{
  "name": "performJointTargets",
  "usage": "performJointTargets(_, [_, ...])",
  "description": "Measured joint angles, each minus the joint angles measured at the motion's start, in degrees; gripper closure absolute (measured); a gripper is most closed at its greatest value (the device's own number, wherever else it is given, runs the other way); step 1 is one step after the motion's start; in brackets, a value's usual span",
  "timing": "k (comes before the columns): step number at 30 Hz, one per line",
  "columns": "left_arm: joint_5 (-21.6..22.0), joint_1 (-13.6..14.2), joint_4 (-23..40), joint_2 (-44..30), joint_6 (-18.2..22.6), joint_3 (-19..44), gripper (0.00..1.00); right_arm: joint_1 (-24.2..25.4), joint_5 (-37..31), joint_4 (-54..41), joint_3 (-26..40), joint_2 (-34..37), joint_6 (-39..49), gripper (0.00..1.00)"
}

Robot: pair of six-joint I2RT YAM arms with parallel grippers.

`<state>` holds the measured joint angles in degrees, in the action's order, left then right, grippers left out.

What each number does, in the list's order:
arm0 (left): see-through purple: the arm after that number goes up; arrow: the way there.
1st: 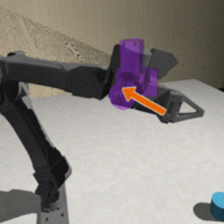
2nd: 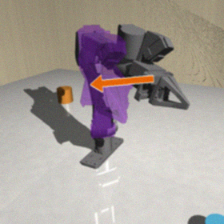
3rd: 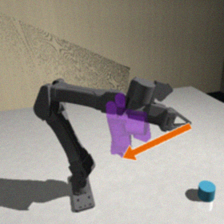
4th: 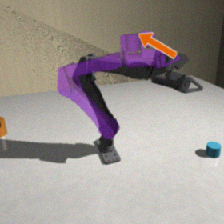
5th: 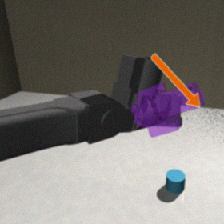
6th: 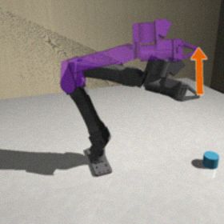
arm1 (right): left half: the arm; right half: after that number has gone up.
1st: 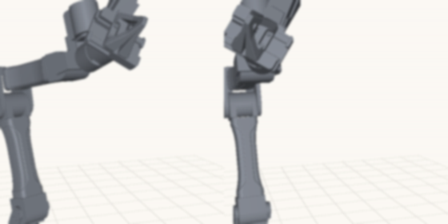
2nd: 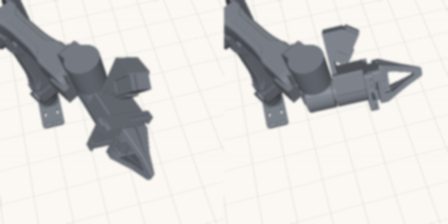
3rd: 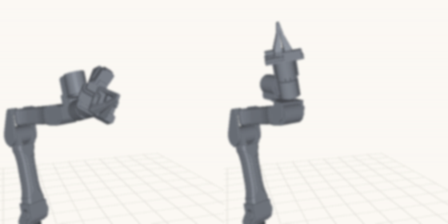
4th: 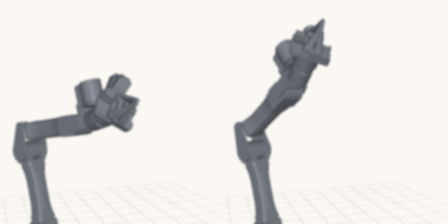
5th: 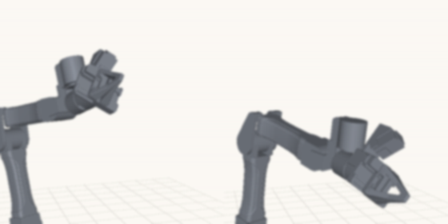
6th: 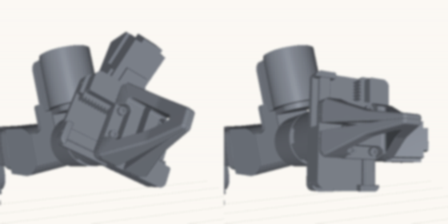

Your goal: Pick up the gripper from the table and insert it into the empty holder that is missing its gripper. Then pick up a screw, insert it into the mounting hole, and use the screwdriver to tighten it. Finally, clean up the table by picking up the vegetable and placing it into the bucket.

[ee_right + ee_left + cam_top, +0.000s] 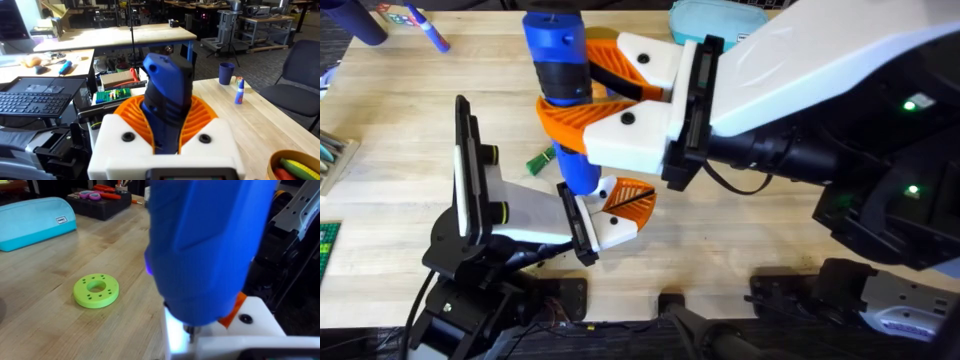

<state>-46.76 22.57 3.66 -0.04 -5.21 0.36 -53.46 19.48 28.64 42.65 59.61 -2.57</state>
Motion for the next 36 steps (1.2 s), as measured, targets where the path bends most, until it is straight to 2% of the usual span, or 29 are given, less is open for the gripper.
performJointTargets(22, [-0.02, 0.00, 0.07, -0.01, -0.40, 0.00, 0.993, 0.12, -2.26, 0.45, -0.44, -2.85, 0.02, 0.817])
performJointTargets(36, [0.00, 0.00, 0.07, -0.01, -0.39, 0.00, 0.993, 0.12, -1.59, -4.29, -0.50, -6.62, 3.02, 0.817])
